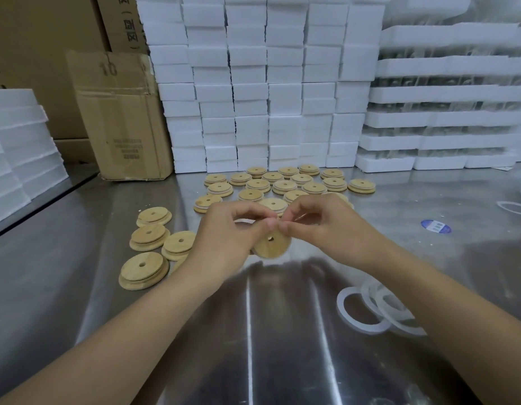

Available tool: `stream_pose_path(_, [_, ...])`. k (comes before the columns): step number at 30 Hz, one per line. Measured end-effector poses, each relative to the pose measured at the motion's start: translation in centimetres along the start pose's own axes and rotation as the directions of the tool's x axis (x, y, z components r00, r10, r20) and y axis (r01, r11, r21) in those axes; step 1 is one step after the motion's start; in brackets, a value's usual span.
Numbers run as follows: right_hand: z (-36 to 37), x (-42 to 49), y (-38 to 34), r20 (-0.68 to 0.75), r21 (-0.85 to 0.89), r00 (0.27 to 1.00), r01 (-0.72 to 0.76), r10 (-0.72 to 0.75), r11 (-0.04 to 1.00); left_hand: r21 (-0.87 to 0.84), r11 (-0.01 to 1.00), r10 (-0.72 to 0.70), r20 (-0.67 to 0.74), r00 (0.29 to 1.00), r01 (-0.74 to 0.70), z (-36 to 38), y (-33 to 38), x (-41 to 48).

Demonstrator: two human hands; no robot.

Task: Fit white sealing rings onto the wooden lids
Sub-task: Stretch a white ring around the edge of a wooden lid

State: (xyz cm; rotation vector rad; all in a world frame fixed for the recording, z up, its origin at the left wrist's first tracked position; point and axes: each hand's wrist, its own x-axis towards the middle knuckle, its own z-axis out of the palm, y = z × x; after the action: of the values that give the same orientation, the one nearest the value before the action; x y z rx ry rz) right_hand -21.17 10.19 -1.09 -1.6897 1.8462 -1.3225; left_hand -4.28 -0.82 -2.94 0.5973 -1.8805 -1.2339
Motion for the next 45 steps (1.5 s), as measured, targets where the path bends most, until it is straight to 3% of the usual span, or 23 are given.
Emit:
stream_pose_path(4, [-1.0,-0.1,-0.6,0.057,0.286,0.989,-0.15,0.139,0.947,-0.372,0.906,-0.212,0.017,0.977,0.203,-0.1,0.6,0.1])
stream_pose_path(8, [-1.2,0.0,-1.0,0.223,0.653,0.953,-0.302,0.205,0.695,-0.569,0.783,-0.236,0.104,0.966,0.252,-0.2,0.7,0.3])
stream_pose_path(10, [-1.1,0.1,-1.0,0.283,0.733,0.934,-0.357,0.218,0.578,-0.609,0.744,-0.246,0.131,0.96,0.274,0.1,0.6,0.2])
stream_pose_path(11, [-1.0,0.1,-1.0,0.296,0.738,0.931,-0.365,0.214,0.567,-0.619,0.733,-0.258,0.132,0.957,0.283,0.3,0.5,0.2])
stream_pose_path(13, [-1.1,0.0,-0.9,0.286,0.691,0.943,-0.326,0.169,0.645,-0.63,0.724,-0.281,0.104,0.954,0.282,0.4,0.3,0.1])
stream_pose_path(14, [-1.1,0.0,-0.9,0.262,0.618,0.955,-0.276,0.138,0.736,-0.632,0.723,-0.291,0.084,0.953,0.277,0.4,0.3,0.1])
stream_pose_path(16, [-1.0,0.0,-0.8,0.143,0.321,0.989,-0.092,0.047,0.943,-0.618,0.737,-0.308,0.054,0.95,0.274,0.4,0.3,0.0])
stream_pose_path(17, [-0.8,0.0,-0.7,0.079,0.133,0.997,0.014,-0.025,0.991,-0.593,0.756,-0.317,0.041,0.947,0.279,0.4,0.3,-0.1])
stream_pose_path(19, [-0.3,0.0,-0.4,0.052,-0.136,0.989,0.144,-0.139,0.98,-0.527,0.796,-0.34,0.018,0.94,0.298,0.6,0.2,-0.3])
stream_pose_path(21, [-0.3,-0.2,0.0,0.105,-0.217,0.983,0.173,-0.153,0.961,-0.501,0.803,-0.366,0.011,0.93,0.322,0.9,0.1,-0.5])
stream_pose_path(24, [-0.7,0.0,0.8,0.137,-0.271,0.983,0.153,-0.119,0.95,-0.506,0.795,-0.375,0.023,0.927,0.334,1.4,0.2,-0.7])
stream_pose_path(26, [-1.1,0.2,1.3,0.082,-0.312,0.992,0.119,-0.098,0.943,-0.519,0.788,-0.373,0.026,0.928,0.331,1.7,0.2,-0.9])
stream_pose_path(30, [-3.3,0.7,3.3,-0.198,-0.412,0.98,-0.092,0.01,0.907,-0.542,0.763,-0.418,0.001,0.908,0.352,2.1,0.4,-1.3])
stream_pose_path(34, [-5.1,1.0,5.9,-0.49,-0.418,0.871,-0.265,0.029,0.869,-0.508,0.783,-0.41,0.012,0.912,0.359,2.3,0.9,-1.6])
stream_pose_path(39, [-5.0,1.4,7.7,-0.393,-0.461,0.879,-0.442,0.269,0.769,-0.397,0.855,-0.36,0.01,0.933,0.335,2.5,1.4,-1.9])
stream_pose_path(42, [-5.0,1.3,7.2,-0.386,-0.439,0.883,-0.432,0.268,0.788,-0.271,0.921,-0.29,0.001,0.957,0.279,2.1,1.9,-1.7])
stream_pose_path(45, [-5.5,1.3,6.5,-0.415,-0.422,0.874,-0.43,0.252,0.798,-0.053,0.994,-0.095,-0.049,0.994,0.092,-0.2,2.5,-0.3])
